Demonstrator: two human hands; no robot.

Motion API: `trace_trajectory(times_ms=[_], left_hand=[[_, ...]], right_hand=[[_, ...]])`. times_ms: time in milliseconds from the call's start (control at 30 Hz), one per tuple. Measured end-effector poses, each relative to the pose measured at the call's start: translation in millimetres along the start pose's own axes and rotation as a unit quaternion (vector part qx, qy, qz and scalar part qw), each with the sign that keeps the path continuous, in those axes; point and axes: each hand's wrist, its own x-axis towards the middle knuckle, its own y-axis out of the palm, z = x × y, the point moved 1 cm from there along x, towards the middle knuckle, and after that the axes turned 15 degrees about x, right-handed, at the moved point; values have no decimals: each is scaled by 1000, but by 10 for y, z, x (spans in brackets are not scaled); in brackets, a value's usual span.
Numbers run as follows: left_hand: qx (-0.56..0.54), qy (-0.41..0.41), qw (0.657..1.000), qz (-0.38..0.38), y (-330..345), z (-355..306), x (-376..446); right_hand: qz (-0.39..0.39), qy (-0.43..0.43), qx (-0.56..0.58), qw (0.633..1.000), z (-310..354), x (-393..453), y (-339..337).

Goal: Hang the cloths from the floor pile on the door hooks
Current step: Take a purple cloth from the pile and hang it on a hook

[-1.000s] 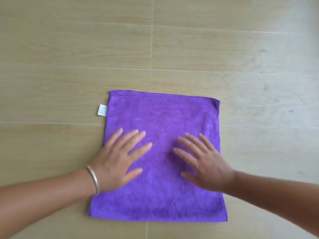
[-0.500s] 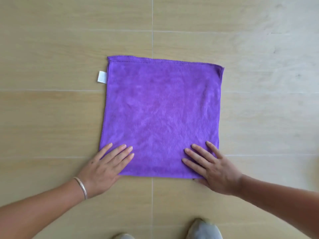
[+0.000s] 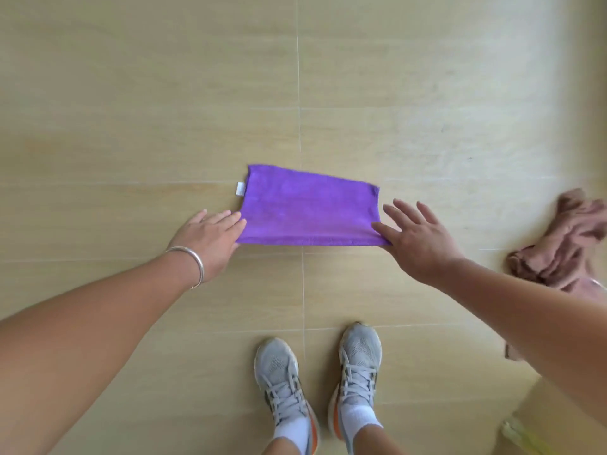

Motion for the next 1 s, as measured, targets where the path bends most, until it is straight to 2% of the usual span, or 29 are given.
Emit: trace_trajectory(times_ms=[200, 400, 533, 700, 900, 1000], left_hand=[[-2, 22, 1000, -20, -1581, 955, -771], [-6, 22, 997, -74, -3258, 1957, -1814], [-33, -26, 992, -118, -4379, 2568, -2639], [-39, -65, 980, -185, -5647, 3212, -3627], [0, -150, 946, -288, -6822, 3741, -4634], [25, -209, 915, -344, -7289, 3948, -4977]], right_hand=[[10, 19, -33, 999, 197, -439, -1925], [-40, 1, -17, 999, 366, -1058, -4092], [-112, -19, 2, 994, 555, -1510, -5537], [-176, -34, -58, 982, 769, -2113, -7014], [-260, -45, -108, 958, 1101, -2806, -8511], [-305, -42, -117, 944, 1261, -3086, -9116]])
